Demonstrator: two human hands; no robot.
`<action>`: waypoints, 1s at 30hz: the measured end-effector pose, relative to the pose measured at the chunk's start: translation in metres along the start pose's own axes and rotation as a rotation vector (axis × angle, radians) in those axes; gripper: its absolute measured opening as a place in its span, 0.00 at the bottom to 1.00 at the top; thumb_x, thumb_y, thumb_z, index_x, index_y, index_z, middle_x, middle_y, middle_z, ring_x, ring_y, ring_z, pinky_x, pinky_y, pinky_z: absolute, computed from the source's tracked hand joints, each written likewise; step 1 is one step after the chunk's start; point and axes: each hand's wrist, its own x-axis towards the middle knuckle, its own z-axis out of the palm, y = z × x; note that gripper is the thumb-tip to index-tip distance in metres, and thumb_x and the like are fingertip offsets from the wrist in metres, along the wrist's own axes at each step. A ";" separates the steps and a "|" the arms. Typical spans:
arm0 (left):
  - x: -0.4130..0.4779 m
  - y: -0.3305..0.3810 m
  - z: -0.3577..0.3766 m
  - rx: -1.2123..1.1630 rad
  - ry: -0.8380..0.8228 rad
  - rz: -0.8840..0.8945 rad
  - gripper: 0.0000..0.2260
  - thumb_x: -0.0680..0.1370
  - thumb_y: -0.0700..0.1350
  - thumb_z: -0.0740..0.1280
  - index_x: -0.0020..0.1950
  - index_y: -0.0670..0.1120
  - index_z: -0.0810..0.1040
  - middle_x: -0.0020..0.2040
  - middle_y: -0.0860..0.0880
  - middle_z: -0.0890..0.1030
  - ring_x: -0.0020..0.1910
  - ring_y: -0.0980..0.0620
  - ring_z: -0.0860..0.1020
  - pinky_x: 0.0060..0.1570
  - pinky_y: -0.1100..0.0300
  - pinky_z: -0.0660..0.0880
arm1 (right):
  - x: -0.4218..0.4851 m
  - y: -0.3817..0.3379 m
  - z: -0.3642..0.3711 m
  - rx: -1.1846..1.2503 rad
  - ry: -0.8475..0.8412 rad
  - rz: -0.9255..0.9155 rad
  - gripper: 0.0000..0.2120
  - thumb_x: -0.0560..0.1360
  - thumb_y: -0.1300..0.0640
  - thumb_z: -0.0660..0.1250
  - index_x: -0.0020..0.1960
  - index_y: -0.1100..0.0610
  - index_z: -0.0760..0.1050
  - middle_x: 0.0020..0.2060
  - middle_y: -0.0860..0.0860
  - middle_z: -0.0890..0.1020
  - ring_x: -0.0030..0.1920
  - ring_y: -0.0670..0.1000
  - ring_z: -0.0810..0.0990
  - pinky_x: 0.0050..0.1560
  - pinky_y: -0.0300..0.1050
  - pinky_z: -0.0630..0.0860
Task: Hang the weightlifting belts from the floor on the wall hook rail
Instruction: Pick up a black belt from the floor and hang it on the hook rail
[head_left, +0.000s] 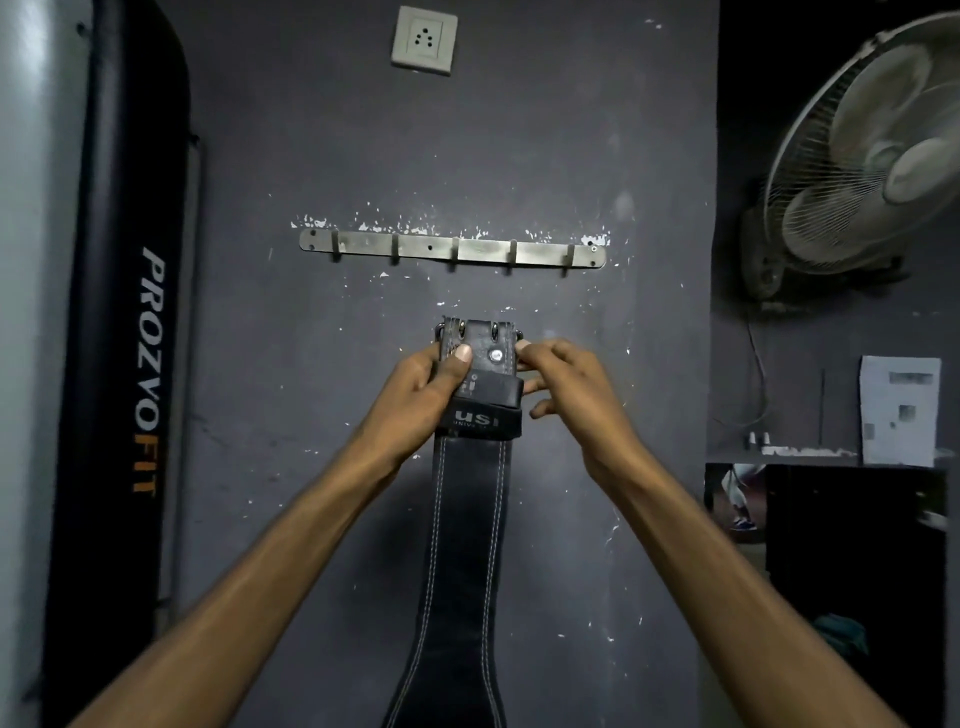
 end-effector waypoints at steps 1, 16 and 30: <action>0.007 -0.006 0.007 0.014 0.013 0.012 0.16 0.84 0.51 0.58 0.62 0.44 0.79 0.50 0.48 0.87 0.47 0.56 0.85 0.44 0.65 0.79 | 0.008 0.009 -0.005 0.015 -0.002 -0.010 0.11 0.81 0.49 0.65 0.53 0.56 0.80 0.51 0.52 0.85 0.47 0.48 0.83 0.40 0.42 0.76; 0.096 -0.052 0.103 0.261 0.122 0.119 0.15 0.84 0.49 0.59 0.66 0.46 0.78 0.57 0.49 0.85 0.57 0.53 0.83 0.60 0.53 0.78 | 0.108 0.092 -0.066 0.462 0.083 -0.022 0.08 0.80 0.63 0.68 0.57 0.62 0.81 0.47 0.55 0.88 0.44 0.48 0.86 0.43 0.37 0.82; 0.156 -0.033 0.143 0.473 0.224 -0.039 0.21 0.81 0.59 0.58 0.60 0.42 0.72 0.57 0.40 0.82 0.56 0.41 0.81 0.57 0.45 0.78 | 0.158 0.086 -0.078 0.381 0.199 -0.283 0.24 0.79 0.72 0.59 0.73 0.60 0.72 0.69 0.53 0.78 0.59 0.38 0.79 0.64 0.35 0.75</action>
